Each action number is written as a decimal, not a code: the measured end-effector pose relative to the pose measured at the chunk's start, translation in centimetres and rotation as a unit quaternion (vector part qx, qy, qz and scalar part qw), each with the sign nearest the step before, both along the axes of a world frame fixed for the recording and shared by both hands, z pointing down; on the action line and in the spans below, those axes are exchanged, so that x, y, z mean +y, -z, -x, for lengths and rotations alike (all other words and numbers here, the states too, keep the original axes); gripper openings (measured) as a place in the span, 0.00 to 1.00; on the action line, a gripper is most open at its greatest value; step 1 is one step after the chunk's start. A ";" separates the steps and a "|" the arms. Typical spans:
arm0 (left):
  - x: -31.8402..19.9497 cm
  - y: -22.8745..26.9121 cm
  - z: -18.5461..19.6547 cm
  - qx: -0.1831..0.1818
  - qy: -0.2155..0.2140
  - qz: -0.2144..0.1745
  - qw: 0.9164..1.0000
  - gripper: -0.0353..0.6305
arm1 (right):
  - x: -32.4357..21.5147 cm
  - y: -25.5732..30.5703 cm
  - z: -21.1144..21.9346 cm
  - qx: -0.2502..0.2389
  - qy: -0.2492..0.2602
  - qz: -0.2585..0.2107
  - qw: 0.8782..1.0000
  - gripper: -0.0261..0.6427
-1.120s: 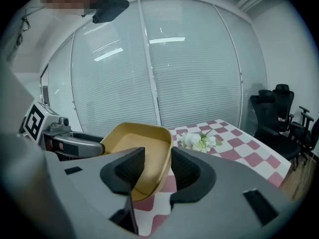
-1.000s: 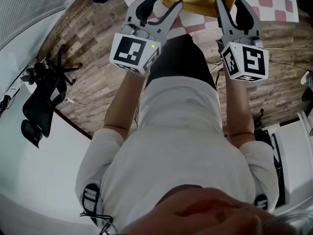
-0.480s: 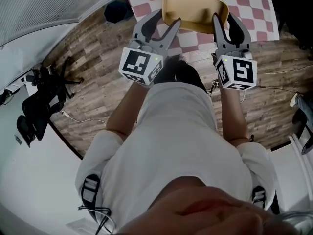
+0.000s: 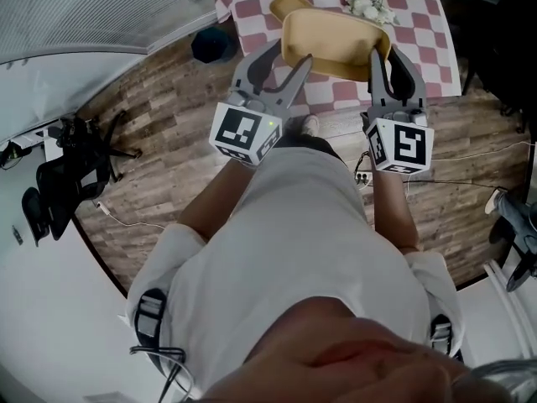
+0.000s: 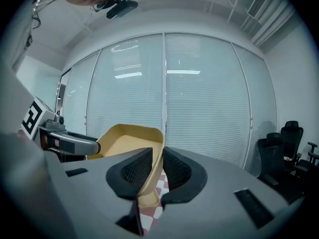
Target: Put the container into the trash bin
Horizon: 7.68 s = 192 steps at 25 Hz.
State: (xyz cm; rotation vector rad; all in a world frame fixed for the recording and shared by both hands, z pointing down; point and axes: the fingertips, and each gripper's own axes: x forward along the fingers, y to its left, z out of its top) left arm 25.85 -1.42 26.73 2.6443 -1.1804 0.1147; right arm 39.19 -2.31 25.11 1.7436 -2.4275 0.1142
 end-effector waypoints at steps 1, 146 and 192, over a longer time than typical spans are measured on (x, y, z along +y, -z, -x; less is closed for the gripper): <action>0.2 0.4 0.1 0.000 0.001 -0.002 1.000 0.38 | 0.2 0.5 0.0 0.002 0.000 -0.005 1.000 0.16; -10.2 1.9 52.5 0.016 0.247 -0.007 0.969 0.38 | -16.4 3.0 54.6 -0.003 0.242 -0.035 0.970 0.12; -17.1 -4.1 52.7 0.015 0.147 0.050 0.988 0.38 | -21.2 -2.9 53.6 0.018 0.140 0.023 0.990 0.12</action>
